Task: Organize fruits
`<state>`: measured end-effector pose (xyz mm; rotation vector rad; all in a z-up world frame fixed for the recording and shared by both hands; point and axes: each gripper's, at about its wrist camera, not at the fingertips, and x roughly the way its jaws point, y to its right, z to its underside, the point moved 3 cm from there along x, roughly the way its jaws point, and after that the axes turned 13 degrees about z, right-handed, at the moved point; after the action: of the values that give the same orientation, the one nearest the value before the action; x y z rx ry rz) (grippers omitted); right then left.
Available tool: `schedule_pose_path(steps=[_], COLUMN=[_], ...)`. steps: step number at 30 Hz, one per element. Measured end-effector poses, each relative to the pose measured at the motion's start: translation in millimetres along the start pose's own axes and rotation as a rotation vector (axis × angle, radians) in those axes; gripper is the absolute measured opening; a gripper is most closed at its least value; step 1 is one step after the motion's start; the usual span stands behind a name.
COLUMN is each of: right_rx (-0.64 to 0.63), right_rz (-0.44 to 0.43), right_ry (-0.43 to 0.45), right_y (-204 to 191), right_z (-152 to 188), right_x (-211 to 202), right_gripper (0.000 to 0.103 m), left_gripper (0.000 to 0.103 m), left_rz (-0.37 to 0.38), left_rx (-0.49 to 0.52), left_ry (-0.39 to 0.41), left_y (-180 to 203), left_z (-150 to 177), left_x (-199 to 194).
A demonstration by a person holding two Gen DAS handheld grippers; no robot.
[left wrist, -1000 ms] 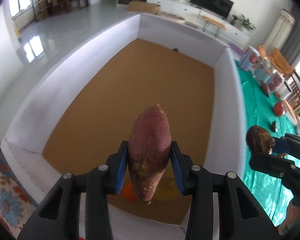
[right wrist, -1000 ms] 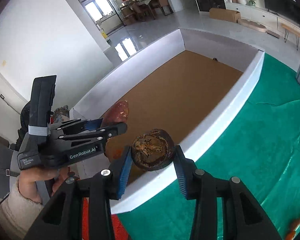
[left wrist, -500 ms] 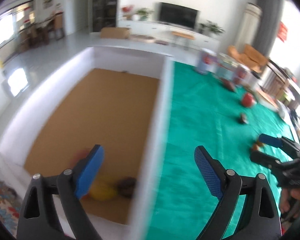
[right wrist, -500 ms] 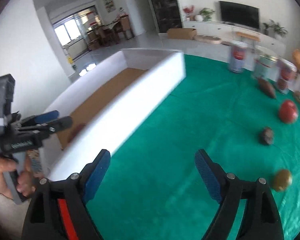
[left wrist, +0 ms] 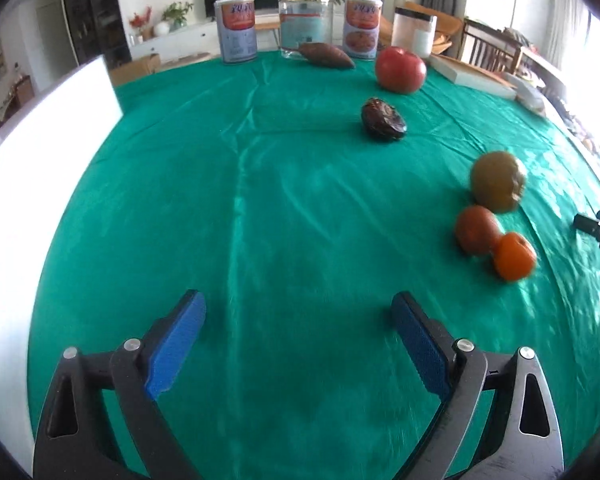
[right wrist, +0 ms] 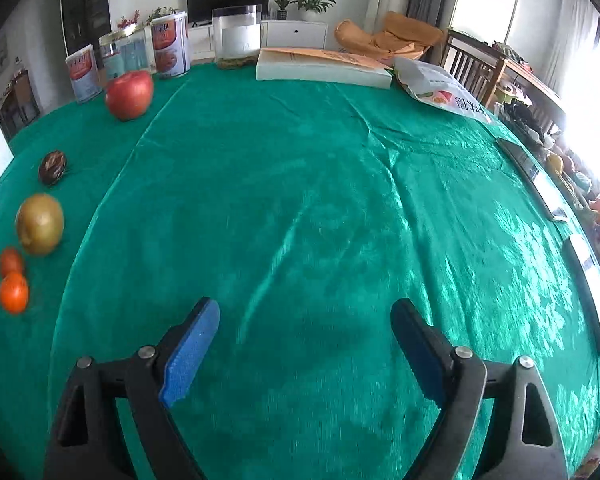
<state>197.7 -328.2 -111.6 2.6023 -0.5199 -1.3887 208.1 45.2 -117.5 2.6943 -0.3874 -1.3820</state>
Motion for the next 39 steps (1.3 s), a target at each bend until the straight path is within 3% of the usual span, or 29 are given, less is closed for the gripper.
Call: schedule_pose_path(steps=[3,5,7,9,39], right_rx=[-0.012,-0.02,-0.004,0.05,0.042], right_rz=[0.04,0.075,0.03,-0.072,-0.057], right_ry=[0.03,0.034,0.016,-0.021,-0.021], right_y=[-13,-19,-21,-15,-13], right_z=[-21,-38,-50,-58,-58], right_x=[27,39,52,66,69], right_gripper=[0.103,0.103,0.103,0.103,0.103], left_gripper=[0.1,0.103,0.103,0.103,0.103], left_rz=[-0.033,-0.019,-0.016,-0.02,-0.03], left_rx=[-0.005,-0.025,-0.026,-0.029,-0.045], left_ry=[-0.004,-0.019,-0.019,-0.015,-0.005], left_y=[-6,-11,-13,-12,-17], left_z=[-13,-16,-16,-16,-13], left_x=[10,14,14,14,11])
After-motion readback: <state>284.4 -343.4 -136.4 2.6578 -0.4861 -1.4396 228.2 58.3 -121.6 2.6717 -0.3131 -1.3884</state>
